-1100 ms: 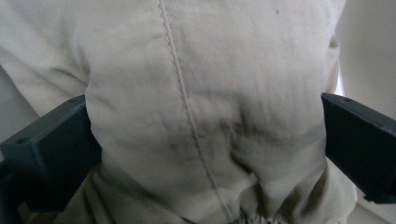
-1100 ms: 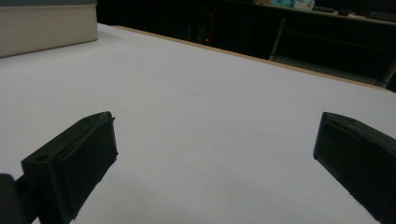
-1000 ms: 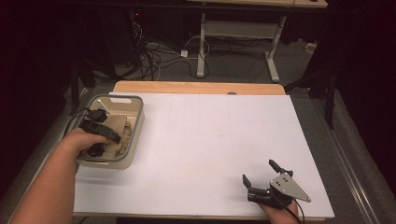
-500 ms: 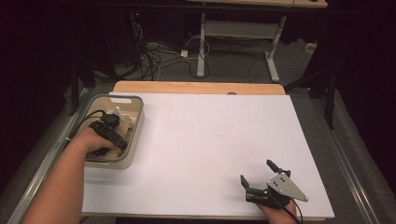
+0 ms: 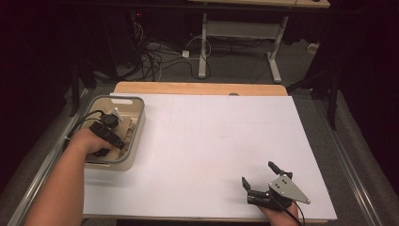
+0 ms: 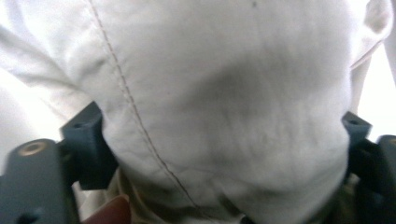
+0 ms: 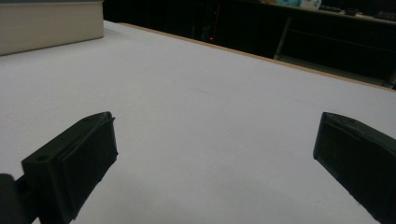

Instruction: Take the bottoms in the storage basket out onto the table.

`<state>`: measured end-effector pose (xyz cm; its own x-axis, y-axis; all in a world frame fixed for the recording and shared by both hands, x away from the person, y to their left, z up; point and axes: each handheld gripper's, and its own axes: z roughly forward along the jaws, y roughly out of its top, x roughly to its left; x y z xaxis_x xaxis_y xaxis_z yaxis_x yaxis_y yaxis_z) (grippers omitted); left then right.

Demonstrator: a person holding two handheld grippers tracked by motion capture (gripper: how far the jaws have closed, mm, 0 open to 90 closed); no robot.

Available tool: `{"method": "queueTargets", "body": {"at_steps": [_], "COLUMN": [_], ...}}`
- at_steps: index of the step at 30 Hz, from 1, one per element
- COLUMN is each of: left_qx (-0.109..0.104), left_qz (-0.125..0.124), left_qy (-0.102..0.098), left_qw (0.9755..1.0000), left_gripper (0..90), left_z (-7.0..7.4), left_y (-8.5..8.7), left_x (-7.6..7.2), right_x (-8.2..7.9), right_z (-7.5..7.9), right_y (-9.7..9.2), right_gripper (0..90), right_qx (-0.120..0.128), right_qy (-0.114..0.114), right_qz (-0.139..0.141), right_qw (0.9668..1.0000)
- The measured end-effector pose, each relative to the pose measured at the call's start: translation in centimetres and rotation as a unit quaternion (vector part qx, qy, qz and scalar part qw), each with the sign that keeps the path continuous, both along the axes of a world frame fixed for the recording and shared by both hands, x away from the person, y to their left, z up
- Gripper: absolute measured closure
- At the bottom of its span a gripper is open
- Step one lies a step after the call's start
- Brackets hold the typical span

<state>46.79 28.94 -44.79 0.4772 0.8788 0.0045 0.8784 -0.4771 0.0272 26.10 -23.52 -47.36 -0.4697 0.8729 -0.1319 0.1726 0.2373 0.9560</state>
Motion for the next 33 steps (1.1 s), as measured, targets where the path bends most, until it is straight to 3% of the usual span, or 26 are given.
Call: {"method": "queueTargets", "body": {"at_steps": [17,18,22,29,33], "left_qx": [-0.010,-0.014,-0.015,-0.023,-0.029], "left_qz": [-0.007,-0.021,-0.032,-0.029,-0.034], "left_qy": [-0.042,-0.052,-0.066,-0.068,-0.088], "left_qw": [0.9990,0.9983,0.9972,0.9970,0.9951], "left_gripper": [48.9,49.8,51.7,53.9,54.4], "left_z": [0.7,0.7,0.9,1.7,2.2], "left_y": [0.9,0.9,0.8,1.2,1.3], "left_x": [-0.6,-0.8,-1.0,-0.9,-1.0], "right_x": [-0.1,-0.1,0.0,0.1,0.2], "right_z": [0.0,-0.1,-0.1,-0.1,-0.1], "right_y": [0.1,0.1,0.1,-0.1,-0.3], "right_gripper": [0.5,0.5,0.5,0.5,0.5], "right_qx": [0.000,0.000,-0.001,0.002,0.005], "right_qy": [0.002,0.002,0.002,0.002,0.003], "right_qz": [0.000,0.001,0.000,-0.003,-0.006], "right_qw": [1.0000,1.0000,1.0000,1.0000,1.0000]}}
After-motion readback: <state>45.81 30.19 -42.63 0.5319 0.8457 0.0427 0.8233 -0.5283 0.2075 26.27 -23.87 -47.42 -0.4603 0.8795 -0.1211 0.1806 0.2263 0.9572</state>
